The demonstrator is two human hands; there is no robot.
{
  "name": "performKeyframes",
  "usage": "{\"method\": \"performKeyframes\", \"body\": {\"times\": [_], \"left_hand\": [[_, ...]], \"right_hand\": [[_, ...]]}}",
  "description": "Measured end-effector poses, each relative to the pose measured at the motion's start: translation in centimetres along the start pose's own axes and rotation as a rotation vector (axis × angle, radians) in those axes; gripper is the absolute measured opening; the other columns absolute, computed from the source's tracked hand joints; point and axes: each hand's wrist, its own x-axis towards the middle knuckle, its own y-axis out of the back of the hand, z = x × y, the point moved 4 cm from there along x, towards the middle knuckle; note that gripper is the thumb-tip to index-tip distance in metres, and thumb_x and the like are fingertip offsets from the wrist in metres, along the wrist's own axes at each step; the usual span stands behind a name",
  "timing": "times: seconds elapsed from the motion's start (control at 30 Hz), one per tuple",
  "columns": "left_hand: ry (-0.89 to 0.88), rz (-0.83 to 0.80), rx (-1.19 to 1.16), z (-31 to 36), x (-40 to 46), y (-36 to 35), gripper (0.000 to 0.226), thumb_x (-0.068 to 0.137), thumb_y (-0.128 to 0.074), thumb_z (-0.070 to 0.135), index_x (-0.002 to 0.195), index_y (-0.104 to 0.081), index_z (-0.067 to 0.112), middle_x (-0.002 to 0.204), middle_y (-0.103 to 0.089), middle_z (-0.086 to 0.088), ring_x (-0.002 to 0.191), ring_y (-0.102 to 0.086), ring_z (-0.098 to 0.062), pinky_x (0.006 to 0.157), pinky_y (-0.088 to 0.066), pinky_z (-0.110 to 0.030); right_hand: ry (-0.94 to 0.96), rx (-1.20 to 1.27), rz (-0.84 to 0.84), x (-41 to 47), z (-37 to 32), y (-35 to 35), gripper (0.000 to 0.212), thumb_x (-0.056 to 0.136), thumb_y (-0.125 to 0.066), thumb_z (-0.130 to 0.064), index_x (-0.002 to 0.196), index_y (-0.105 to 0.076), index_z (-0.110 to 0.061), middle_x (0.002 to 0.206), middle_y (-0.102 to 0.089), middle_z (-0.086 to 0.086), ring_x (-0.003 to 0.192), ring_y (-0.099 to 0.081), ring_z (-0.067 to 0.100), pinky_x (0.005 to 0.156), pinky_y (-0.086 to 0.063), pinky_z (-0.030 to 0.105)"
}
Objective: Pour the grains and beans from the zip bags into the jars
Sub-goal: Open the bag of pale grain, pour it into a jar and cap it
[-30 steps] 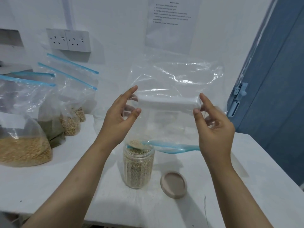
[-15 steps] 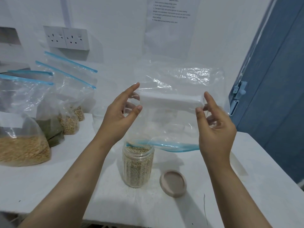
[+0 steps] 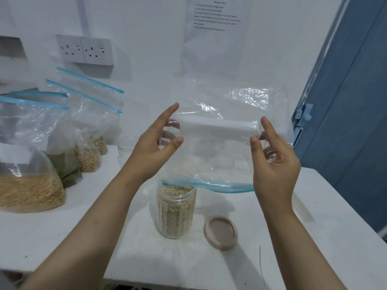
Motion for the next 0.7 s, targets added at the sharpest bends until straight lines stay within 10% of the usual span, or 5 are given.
{"method": "performKeyframes", "body": {"times": [0.7], "left_hand": [[0.117,-0.167,0.072,-3.2,-2.5,0.3,0.074,0.098,-0.059,0.019,0.143,-0.022,0.063,0.120,-0.062,0.023,0.105,-0.063,-0.011,0.093,-0.045,-0.013]], "right_hand": [[-0.027,0.010,-0.008,0.2,1.0,-0.3,0.037,0.096,-0.064,-0.010,0.133,-0.062,-0.019,0.098,-0.062,-0.013,0.076,-0.051,0.001,0.073,-0.044,0.015]]}}
